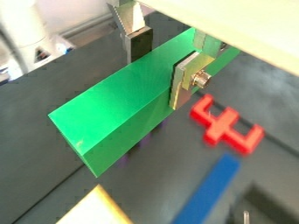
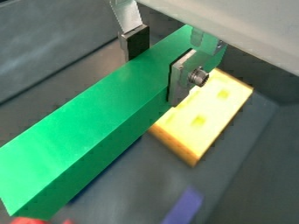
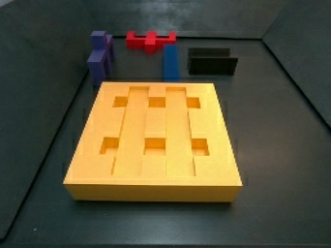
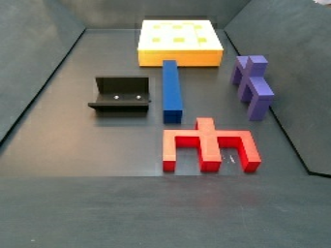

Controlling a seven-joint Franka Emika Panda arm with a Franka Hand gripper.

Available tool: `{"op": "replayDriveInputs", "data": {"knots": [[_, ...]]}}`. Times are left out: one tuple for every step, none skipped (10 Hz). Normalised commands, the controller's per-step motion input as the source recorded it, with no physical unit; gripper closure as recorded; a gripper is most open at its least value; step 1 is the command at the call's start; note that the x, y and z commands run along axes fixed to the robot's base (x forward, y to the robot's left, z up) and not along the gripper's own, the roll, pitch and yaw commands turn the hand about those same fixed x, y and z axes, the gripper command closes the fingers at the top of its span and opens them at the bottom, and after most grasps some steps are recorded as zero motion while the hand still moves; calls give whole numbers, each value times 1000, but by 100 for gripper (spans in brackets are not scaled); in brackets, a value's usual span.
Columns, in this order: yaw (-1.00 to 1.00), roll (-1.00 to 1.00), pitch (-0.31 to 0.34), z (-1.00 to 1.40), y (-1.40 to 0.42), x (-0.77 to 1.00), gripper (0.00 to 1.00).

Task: Pick up the green object. Move up. Move to above the board. Insert the green object.
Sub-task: Move to above the board, then insert the green object.

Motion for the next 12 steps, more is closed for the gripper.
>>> {"op": "replayDriveInputs", "data": {"knots": [[-61,63,184,254,-1400,595,100],[-25,-4,209,283,-1400,635,100],[-18,4,202,290,-1400,652,100],[-1,12,181,288,-1400,680,100],[2,27,160,146,-685,372,100],[6,43,119,66,-254,170,100],[0,0,0,-6,0,37,100],[-83,0,0,-769,-114,240,100],[-226,0,-33,-1000,-114,3,100],[-160,0,-26,-1000,-117,54,100],[-43,0,-21,-1000,-77,89,100],[0,46,-7,-1000,-174,-17,100]]}}
